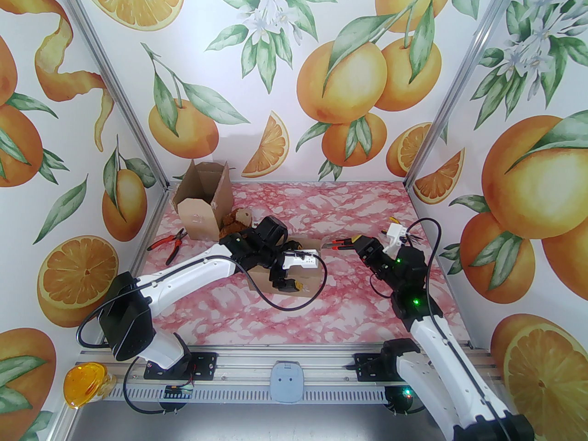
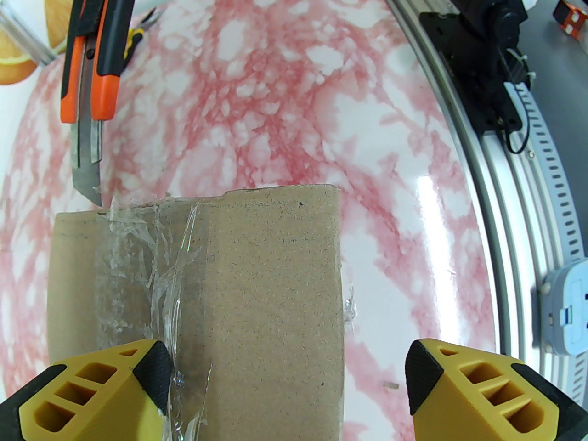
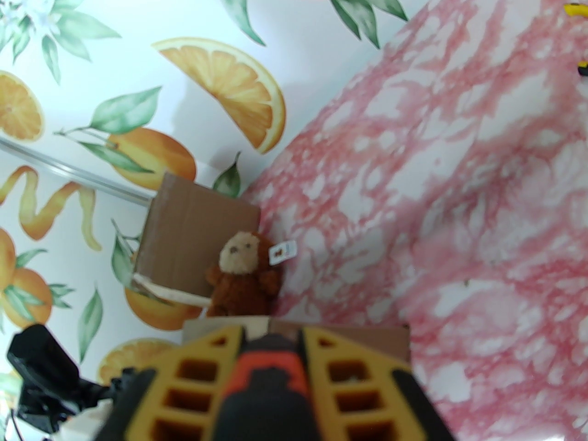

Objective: Unpack the express box

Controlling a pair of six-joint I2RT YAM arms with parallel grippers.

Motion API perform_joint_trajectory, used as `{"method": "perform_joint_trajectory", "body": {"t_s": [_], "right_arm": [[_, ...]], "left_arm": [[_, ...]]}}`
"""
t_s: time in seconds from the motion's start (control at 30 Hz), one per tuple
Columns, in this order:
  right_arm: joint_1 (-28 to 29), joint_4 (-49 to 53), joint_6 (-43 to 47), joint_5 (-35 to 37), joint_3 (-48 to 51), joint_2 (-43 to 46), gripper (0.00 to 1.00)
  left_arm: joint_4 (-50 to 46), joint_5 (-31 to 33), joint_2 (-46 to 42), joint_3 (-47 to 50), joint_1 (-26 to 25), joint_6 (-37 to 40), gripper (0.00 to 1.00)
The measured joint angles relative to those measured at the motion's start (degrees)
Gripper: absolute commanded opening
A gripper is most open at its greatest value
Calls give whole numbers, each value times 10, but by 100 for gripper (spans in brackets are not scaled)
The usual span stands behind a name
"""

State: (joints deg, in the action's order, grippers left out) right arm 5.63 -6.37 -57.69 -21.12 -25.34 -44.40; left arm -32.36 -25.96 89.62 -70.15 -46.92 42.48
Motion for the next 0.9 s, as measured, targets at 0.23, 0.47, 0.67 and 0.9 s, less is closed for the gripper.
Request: {"method": "perform_joint_trajectory", "body": {"t_s": [0.23,0.47,0.67,0.9], "right_arm": [[-3,-23,-20,-2,9,-2,0],[-5,-42,-32,-4,10,5,0],[-5,-45,-36,-7,13,-3,0],[-5,-45,-36,-7,14,-2,0]], "left_arm": [[-1,3,2,0,0,13,84],[0,4,4,0,0,16,83],[0,4,4,0,0,16,83],[0,4,4,0,0,18,83]]}}
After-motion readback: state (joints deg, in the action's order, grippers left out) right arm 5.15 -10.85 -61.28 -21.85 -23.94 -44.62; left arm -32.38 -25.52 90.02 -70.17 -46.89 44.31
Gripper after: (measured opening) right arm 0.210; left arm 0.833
